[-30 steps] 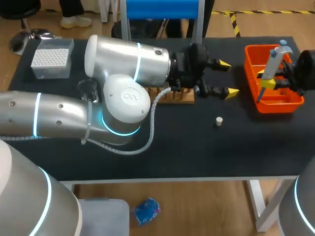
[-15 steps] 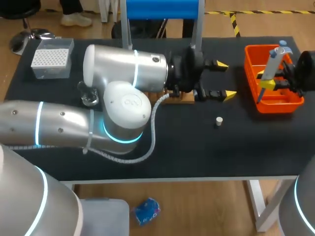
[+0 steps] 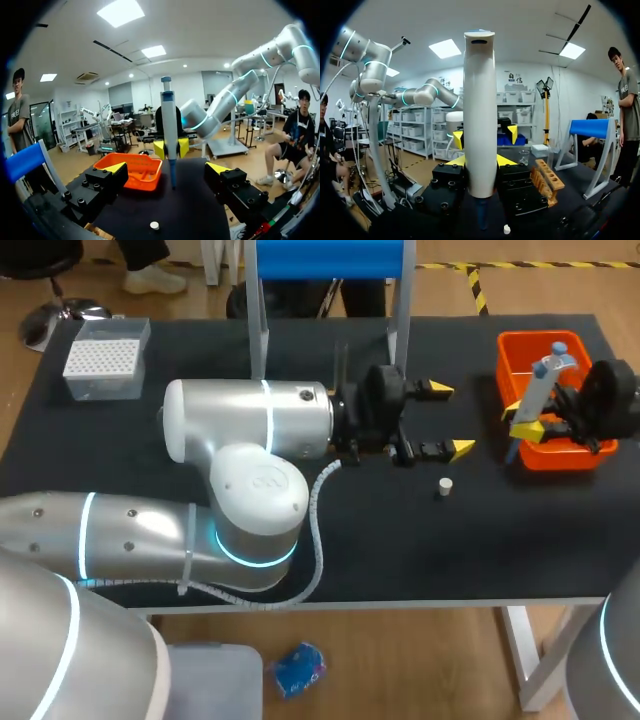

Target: Invert the test tube, pick up the pipette, mount the tip to pipette, aspirate from beaker and dispense into the tube, eject the tip, return the pipette, and cap with the stopper.

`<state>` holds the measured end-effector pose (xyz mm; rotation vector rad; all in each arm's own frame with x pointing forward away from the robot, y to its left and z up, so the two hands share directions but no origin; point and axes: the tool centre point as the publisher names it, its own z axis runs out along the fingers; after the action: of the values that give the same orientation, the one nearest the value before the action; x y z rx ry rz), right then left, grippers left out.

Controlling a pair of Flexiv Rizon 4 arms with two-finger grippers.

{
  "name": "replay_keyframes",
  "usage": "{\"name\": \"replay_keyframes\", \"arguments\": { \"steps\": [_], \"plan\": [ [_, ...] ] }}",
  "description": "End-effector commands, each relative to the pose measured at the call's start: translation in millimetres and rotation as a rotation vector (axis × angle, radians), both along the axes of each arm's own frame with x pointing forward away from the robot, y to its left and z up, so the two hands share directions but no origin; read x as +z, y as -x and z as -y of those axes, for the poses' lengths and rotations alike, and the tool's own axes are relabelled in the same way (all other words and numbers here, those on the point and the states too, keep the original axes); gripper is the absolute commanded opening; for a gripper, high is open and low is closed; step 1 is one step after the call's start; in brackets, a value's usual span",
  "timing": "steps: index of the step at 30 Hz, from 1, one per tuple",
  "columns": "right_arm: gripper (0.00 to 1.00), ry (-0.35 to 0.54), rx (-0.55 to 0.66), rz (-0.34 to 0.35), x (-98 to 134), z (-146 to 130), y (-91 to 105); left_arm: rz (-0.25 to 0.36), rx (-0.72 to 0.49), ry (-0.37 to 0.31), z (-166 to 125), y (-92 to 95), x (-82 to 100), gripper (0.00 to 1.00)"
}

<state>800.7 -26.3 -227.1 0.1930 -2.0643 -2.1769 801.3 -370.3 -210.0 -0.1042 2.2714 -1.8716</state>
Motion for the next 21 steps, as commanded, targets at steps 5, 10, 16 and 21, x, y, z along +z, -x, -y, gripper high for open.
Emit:
{"name": "replay_keyframes", "arguments": {
  "steps": [5, 10, 16, 21],
  "plan": [
    [0.0, -0.017, 0.065, 0.0, -18, -33, -6.8, 0.018, -0.015, 0.098, 0, -1.3, -3.1, 1.0],
    [0.0, 0.007, 0.09, 0.006, -28, -51, -4.2, 0.018, -0.015, 0.098, 0, -1.3, -3.1, 1.0],
    [0.0, 0.018, 0.09, 0.011, -29, -60, -4.6, 0.018, -0.015, 0.098, 0, -1.3, -3.1, 1.0],
    [0.0, 0.026, 0.079, 0.014, -27, -59, -6.0, 0.018, -0.015, 0.098, 0, -1.3, -3.1, 1.0]
  ]
}}
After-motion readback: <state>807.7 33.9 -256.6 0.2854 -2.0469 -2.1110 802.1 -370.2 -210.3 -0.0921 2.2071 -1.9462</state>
